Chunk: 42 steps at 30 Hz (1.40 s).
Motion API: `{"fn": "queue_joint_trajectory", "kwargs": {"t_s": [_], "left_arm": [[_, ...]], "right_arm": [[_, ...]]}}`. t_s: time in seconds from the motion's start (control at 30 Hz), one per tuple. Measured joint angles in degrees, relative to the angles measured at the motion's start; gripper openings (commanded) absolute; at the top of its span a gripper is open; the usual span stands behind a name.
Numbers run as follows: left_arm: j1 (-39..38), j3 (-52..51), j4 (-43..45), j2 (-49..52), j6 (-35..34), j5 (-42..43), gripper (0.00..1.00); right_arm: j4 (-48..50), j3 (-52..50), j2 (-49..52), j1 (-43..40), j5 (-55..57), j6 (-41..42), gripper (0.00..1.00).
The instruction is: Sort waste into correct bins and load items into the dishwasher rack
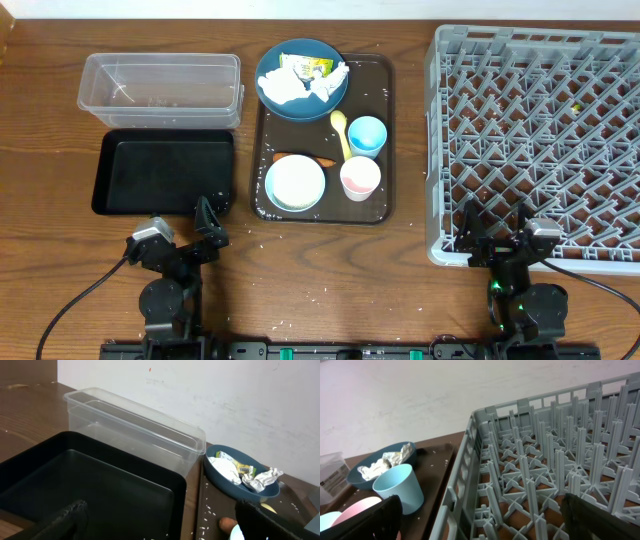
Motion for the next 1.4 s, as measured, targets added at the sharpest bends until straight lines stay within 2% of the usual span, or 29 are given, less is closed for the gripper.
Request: {"fn": "queue_joint_trajectory", "kwargs": {"t_s": [1.3, 1.4], "left_arm": [[0.0, 0.0, 0.0, 0.0, 0.0, 0.0, 0.96], [0.0, 0.0, 0.0, 0.0, 0.0, 0.0, 0.96]], "right_arm": [[0.0, 0.0, 0.0, 0.0, 0.0, 0.0, 0.99], [2.2, -0.1, 0.0, 0.0, 1.6, 0.0, 0.99]]}}
